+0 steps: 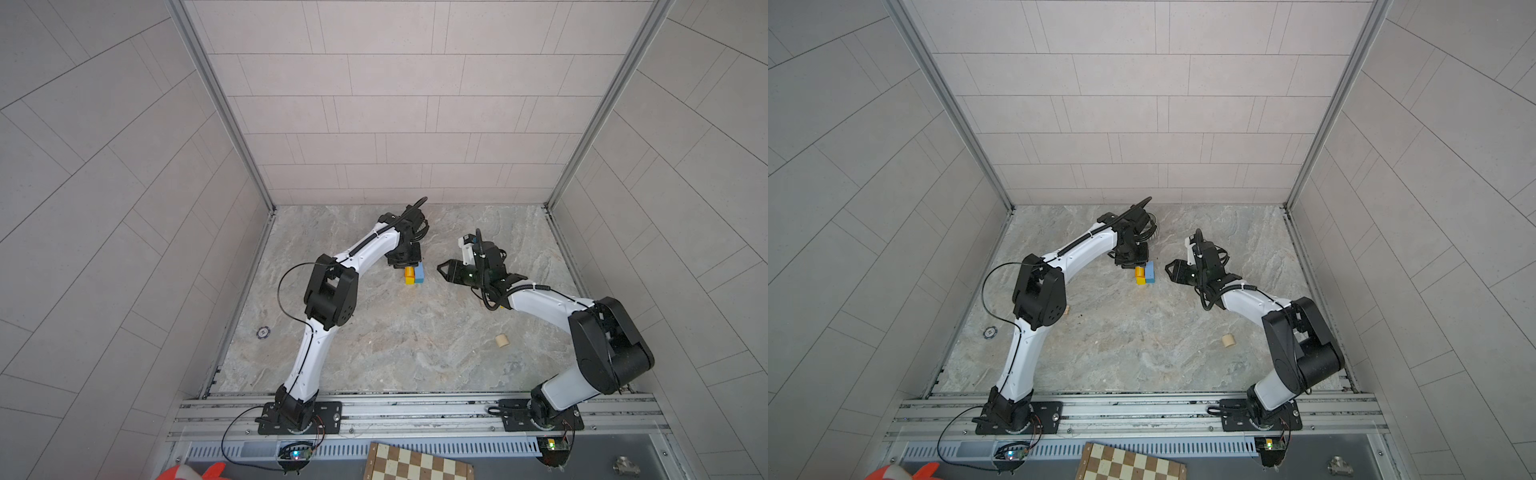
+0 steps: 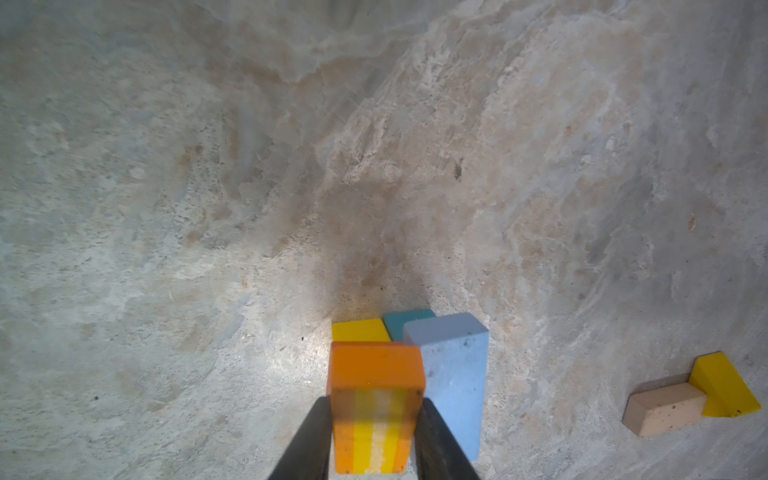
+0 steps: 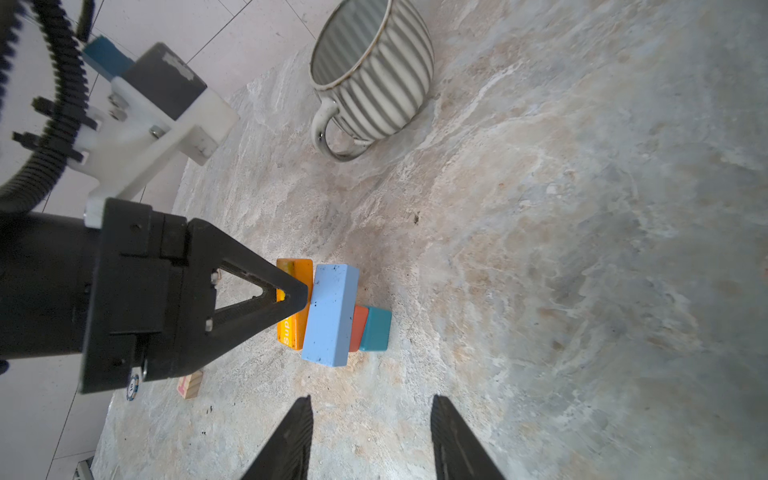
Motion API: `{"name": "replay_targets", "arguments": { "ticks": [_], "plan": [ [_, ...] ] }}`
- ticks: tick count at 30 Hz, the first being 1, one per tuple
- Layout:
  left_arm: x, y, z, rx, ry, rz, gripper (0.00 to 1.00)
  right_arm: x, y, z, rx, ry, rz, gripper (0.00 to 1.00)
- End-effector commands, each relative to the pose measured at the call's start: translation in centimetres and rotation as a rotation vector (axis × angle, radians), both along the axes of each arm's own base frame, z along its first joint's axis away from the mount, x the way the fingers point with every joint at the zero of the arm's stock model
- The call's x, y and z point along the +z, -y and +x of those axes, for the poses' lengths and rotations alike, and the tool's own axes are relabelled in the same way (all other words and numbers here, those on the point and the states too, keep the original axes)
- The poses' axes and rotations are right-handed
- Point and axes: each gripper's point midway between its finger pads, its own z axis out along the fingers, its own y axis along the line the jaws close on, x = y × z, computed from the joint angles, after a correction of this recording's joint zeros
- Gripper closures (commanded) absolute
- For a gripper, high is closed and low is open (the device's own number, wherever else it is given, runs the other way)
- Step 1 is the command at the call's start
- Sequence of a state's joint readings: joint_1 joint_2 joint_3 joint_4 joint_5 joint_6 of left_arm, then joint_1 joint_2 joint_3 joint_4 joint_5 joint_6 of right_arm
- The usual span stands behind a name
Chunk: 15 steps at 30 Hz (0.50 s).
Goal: Build the wood block tower
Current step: 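Lower the Supermarket block onto the stack beside the light-blue bar and release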
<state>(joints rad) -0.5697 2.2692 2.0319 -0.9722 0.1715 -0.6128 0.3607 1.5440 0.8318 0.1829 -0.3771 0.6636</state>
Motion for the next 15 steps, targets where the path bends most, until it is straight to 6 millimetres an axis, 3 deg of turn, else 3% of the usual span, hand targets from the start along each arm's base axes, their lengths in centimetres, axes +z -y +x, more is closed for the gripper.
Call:
{"name": "replay_targets", "arguments": {
  "ticks": [1, 15],
  "plan": [
    [0.28, 0.06, 0.58, 0.004, 0.012, 0.008, 0.64, 0.75, -0.13, 0.68, -0.009, 0.014, 0.018, 0.53],
    [0.60, -0.09, 0.61, 0.003, 0.018, 0.010, 0.49, 0.67, -0.20, 0.72, -0.007, 0.012, 0.019, 0.53]
  ]
}}
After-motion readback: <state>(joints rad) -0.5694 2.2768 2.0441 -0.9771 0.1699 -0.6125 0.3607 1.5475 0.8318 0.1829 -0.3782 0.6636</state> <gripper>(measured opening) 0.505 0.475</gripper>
